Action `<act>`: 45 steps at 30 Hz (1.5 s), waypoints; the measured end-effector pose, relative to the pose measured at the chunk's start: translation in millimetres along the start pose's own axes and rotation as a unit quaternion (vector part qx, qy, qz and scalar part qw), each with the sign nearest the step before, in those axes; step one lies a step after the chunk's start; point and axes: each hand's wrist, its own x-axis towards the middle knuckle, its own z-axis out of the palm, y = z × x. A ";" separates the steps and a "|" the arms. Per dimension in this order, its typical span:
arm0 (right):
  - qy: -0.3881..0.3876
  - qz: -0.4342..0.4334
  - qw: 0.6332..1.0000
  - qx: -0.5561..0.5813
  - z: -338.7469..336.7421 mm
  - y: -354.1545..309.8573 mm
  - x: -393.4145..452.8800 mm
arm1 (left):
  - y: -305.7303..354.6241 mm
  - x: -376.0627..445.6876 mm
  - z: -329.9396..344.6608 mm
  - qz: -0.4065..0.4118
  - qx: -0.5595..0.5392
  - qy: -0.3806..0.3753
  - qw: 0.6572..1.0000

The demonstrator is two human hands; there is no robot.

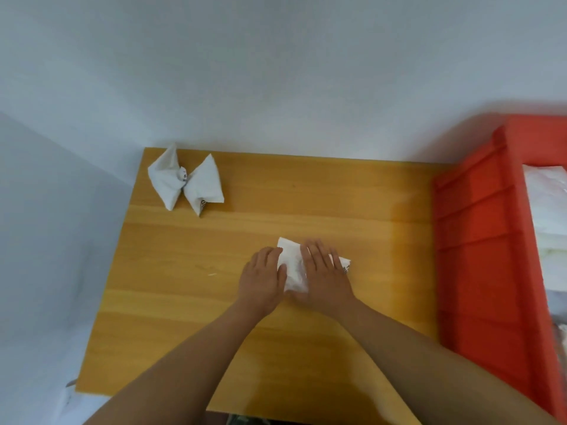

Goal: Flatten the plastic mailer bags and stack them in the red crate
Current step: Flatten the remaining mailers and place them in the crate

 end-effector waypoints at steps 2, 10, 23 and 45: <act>-0.005 -0.004 1.000 -0.009 7.2 8.8 -0.5 | -6.4 4.1 8.3 0.070 0.044 0.007 0.997; 0.093 -0.065 0.994 -0.006 26.1 25.4 -2.0 | -1.6 25.8 45.4 0.217 0.108 -0.056 0.969; 0.142 -0.117 0.983 -0.016 38.1 38.3 12.0 | -7.2 30.9 64.5 0.189 0.086 -0.036 0.977; -0.009 -0.066 0.997 -0.038 21.6 28.7 6.3 | 9.1 29.2 54.1 0.094 0.147 -0.148 0.973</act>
